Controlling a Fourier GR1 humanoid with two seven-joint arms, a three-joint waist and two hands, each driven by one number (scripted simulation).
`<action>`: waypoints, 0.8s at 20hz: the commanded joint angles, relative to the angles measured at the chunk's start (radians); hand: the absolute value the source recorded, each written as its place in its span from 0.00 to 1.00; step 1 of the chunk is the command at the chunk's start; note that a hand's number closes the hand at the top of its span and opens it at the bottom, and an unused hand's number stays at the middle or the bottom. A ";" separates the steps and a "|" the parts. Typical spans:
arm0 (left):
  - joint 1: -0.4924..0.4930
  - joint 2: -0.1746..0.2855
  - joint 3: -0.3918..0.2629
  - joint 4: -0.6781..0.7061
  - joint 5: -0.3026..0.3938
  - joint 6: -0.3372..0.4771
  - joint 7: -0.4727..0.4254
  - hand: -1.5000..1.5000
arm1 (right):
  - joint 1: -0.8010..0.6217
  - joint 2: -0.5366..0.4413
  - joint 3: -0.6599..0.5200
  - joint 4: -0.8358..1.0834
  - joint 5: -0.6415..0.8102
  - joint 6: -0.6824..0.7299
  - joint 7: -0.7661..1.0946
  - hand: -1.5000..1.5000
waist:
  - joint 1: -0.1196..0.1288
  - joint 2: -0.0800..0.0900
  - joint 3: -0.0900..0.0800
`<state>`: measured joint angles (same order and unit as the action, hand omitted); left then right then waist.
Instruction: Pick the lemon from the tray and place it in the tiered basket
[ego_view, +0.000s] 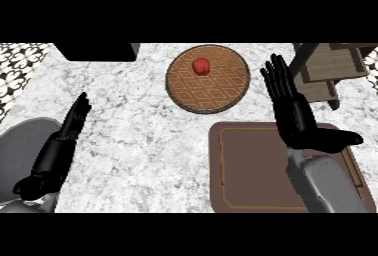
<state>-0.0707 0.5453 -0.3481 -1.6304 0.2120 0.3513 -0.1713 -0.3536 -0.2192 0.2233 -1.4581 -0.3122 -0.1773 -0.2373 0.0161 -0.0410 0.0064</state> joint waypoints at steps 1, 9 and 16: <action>0.052 0.024 0.044 -0.038 -0.016 0.006 0.011 0.50 | 0.048 -0.016 -0.047 -0.093 -0.001 -0.049 0.049 1.00 | -0.016 0.037 -0.006; 0.079 0.073 0.130 0.106 0.004 0.077 0.114 0.50 | 0.424 -0.168 -0.349 0.113 0.035 -0.379 0.178 0.00 | -0.143 0.059 -0.015; 0.008 0.060 0.110 0.144 -0.010 0.039 0.165 0.50 | 0.724 -0.252 -0.359 -0.305 0.091 -0.517 0.382 0.00 | -0.071 0.034 -0.012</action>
<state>-0.0448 0.5987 -0.2398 -1.5021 0.2038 0.4118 -0.0278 0.2161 -0.3873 -0.1271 -1.5789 -0.2621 -0.6365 0.0076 -0.0817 -0.0054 -0.0034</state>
